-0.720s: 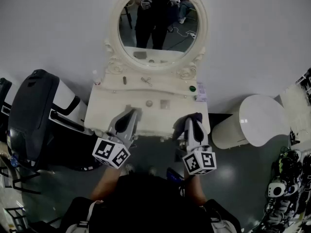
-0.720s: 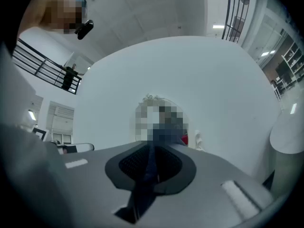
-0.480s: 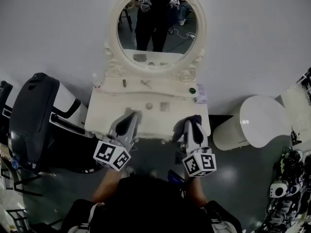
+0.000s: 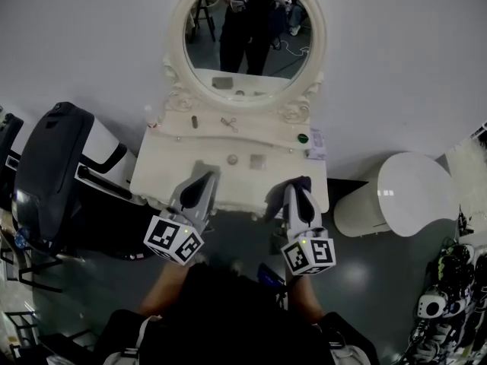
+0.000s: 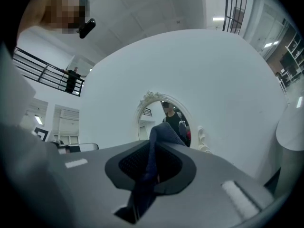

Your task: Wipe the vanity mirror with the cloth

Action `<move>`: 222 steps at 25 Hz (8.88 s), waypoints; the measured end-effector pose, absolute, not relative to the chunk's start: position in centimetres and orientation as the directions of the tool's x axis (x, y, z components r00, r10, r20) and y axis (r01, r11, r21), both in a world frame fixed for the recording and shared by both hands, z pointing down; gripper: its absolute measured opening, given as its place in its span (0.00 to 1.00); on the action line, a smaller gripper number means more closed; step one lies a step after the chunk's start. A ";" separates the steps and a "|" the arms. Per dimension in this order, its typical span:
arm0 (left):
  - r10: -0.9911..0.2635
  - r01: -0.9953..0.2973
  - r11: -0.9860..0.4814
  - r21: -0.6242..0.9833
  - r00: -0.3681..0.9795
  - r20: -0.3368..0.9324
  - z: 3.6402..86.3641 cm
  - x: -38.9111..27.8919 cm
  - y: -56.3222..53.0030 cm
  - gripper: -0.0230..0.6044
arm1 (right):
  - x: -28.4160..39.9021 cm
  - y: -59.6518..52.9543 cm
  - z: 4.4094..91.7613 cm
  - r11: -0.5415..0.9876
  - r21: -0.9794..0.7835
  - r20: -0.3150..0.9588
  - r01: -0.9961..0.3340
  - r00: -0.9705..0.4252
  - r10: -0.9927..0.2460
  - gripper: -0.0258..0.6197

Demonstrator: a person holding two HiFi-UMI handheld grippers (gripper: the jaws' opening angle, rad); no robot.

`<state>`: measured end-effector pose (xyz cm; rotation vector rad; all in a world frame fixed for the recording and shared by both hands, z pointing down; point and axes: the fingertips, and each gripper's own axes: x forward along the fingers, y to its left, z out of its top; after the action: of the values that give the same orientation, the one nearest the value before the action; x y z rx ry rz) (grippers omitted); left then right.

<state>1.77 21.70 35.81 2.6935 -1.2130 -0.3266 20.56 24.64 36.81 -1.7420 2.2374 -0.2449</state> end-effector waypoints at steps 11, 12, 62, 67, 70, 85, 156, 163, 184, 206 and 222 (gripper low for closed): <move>-0.750 -0.702 -0.656 0.277 0.649 -0.129 36.8 1.6 18.9 0.04 | 20.5 20.6 36.0 0.240 -0.291 -0.148 -0.926 -0.204 -0.968 0.10; -0.746 -0.698 -0.660 0.279 0.652 -0.133 36.8 1.5 18.1 0.04 | 20.4 19.9 36.0 0.235 -0.291 -0.150 -0.928 -0.198 -0.969 0.10; -0.643 -0.587 -0.760 0.280 0.740 -0.195 30.0 3.8 -15.8 0.04 | 29.3 -18.9 24.9 0.009 -0.265 -0.264 -0.964 0.063 -0.963 0.10; -0.644 -0.582 -0.757 0.297 0.742 -0.189 30.2 4.1 -17.0 0.04 | 30.3 -20.0 24.4 0.010 -0.266 -0.282 -0.964 0.068 -0.957 0.10; -0.648 -0.584 -0.753 0.303 0.736 -0.193 30.4 4.0 -18.0 0.04 | 30.2 -20.5 24.1 0.019 -0.261 -0.298 -0.965 0.061 -0.953 0.10; -0.638 -0.566 -0.760 0.320 0.745 -0.196 30.5 4.8 -19.2 0.04 | 29.7 -20.7 21.8 0.056 -0.235 -0.334 -0.970 0.026 -0.942 0.10; -0.672 -0.595 -0.739 0.316 0.688 -0.274 27.8 -5.2 -18.1 0.04 | 10.6 -23.0 9.4 0.220 0.051 -0.403 -0.974 -0.222 -0.888 0.10; -0.689 -0.608 -0.722 0.331 0.674 -0.266 28.4 -7.1 -18.3 0.04 | 6.8 -23.4 10.2 0.237 0.091 -0.405 -0.967 -0.254 -0.879 0.10; -0.711 -0.620 -0.699 0.358 0.656 -0.253 29.5 -10.4 -19.5 0.04 | -1.9 -24.5 15.3 0.360 0.138 -0.350 -0.923 -0.385 -0.854 0.10; -0.773 -0.680 -0.629 0.377 0.598 -0.211 30.9 -13.1 -19.8 0.04 | -7.1 -24.9 28.1 0.520 0.164 -0.215 -0.838 -0.545 -0.811 0.10; -0.781 -0.686 -0.616 0.389 0.597 -0.184 32.4 -13.2 -20.4 0.04 | -8.2 -25.1 35.7 0.563 0.173 -0.138 -0.808 -0.586 -0.799 0.10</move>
<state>-13.17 -20.43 32.40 2.5495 -1.2003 -0.4921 -8.21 -25.07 35.71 -1.4088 2.7386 0.3381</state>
